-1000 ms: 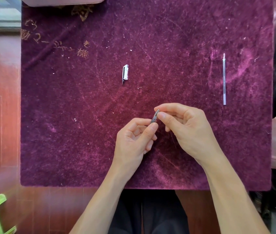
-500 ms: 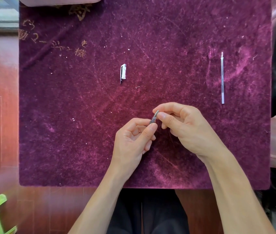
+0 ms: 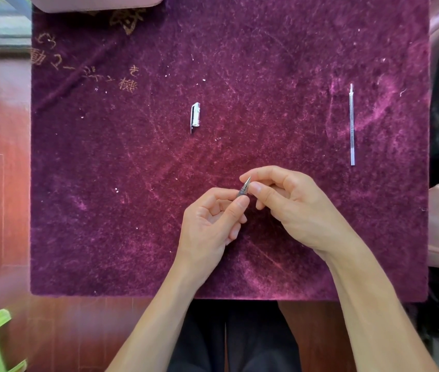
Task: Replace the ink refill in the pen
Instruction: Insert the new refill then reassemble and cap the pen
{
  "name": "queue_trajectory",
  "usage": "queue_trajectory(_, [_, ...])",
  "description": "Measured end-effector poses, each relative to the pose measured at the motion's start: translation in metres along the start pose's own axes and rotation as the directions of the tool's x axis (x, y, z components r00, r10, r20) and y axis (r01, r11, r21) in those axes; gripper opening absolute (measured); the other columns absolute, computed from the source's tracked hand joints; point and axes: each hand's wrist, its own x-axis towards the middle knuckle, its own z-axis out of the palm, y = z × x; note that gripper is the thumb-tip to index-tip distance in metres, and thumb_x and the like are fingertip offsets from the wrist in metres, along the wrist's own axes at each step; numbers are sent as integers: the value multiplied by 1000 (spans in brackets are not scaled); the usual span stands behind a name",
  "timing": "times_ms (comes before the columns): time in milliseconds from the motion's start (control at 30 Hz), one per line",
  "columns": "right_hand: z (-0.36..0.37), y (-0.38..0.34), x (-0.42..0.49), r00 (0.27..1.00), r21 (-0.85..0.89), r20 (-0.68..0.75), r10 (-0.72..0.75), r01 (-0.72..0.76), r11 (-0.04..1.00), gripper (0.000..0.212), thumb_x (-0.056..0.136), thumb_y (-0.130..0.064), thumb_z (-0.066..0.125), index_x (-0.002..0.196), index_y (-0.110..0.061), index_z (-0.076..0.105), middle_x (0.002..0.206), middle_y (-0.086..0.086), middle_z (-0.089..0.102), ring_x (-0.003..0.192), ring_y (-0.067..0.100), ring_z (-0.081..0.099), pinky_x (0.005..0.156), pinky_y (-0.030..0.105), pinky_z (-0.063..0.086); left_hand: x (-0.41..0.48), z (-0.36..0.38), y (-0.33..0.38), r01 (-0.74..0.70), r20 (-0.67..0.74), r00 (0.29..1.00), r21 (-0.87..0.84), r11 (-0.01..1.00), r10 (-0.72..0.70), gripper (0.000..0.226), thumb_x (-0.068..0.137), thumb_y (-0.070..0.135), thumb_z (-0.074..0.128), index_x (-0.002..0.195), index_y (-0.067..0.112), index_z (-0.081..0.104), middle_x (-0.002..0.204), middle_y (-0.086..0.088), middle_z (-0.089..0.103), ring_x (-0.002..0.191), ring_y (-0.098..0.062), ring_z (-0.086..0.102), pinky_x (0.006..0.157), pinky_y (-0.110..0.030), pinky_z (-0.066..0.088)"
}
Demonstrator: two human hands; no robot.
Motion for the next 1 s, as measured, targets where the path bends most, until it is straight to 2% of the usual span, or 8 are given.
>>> queue_trajectory(100, [3, 2, -4, 1000, 39, -16, 0, 1, 999, 22, 108, -14, 61, 123, -22, 76, 72, -35, 68, 67, -9, 62, 62, 6, 48, 0, 0, 0, 1, -1, 1000, 2, 1000, -1, 10, 95, 27, 73, 101, 21, 76, 70, 0, 70, 49, -6, 55, 45, -16, 44])
queue_trajectory(300, [9, 5, -5, 996, 125, -80, 26, -16, 992, 23, 109, -17, 61, 118, -26, 80, 65, -28, 63, 62, -6, 53, 62, 7, 47, 0, 0, 0, 2, -2, 1000, 8, 1000, -2, 9, 95, 25, 72, 102, 20, 76, 70, -1, 70, 49, -7, 55, 45, -17, 43])
queue_trajectory(500, [14, 8, -4, 996, 179, -84, 32, -17, 984, 22, 109, -23, 62, 111, -30, 82, 62, -22, 57, 64, 0, 49, 67, 18, 49, 0, 0, 1, -6, 0, 1000, 13, 1000, 6, 6, 95, 23, 72, 99, 21, 76, 69, -1, 70, 48, -7, 55, 44, -17, 44])
queue_trajectory(600, [16, 11, -3, 994, 187, -103, 30, -10, 982, 18, 108, -23, 63, 109, -25, 81, 61, -25, 61, 60, -2, 47, 61, 13, 45, 0, 0, 1, -5, -2, 1000, 15, 1000, 5, 6, 95, 22, 72, 99, 21, 76, 69, 0, 70, 48, -6, 55, 44, -17, 44])
queue_trajectory(700, [18, 12, -5, 991, 198, -132, 10, 16, 980, 13, 106, -20, 67, 106, -15, 79, 65, -27, 68, 57, -7, 58, 59, 5, 46, -1, 1, 2, -6, 2, 1000, 10, 1000, 6, 6, 95, 21, 72, 99, 22, 77, 68, 0, 69, 48, -6, 55, 44, -17, 44])
queue_trajectory(767, [19, 11, -5, 988, 193, -157, 12, 19, 981, 10, 103, -21, 71, 103, -15, 78, 75, -21, 76, 64, -8, 66, 63, 5, 49, -1, 1, 2, -4, 2, 1000, 8, 1000, 4, 5, 95, 22, 73, 97, 23, 77, 68, -1, 70, 48, -6, 55, 45, -16, 44])
queue_trajectory(867, [19, 11, -6, 984, 200, -179, 23, 13, 980, 9, 100, -25, 75, 106, -20, 79, 91, -8, 81, 76, -2, 72, 72, 11, 54, -2, 2, 3, -5, 0, 1000, -1, 1000, 5, 9, 92, 28, 74, 98, 22, 76, 68, 0, 70, 48, -5, 56, 45, -15, 44])
queue_trajectory(1000, [17, 14, -9, 991, 220, -131, -24, 53, 974, 20, 105, -15, 68, 123, -17, 77, 76, -22, 73, 62, -10, 65, 62, 4, 49, -2, 2, 3, -9, 3, 1000, 2, 1000, 9, 8, 93, 29, 73, 98, 24, 77, 69, 0, 70, 49, -6, 55, 46, -15, 45])
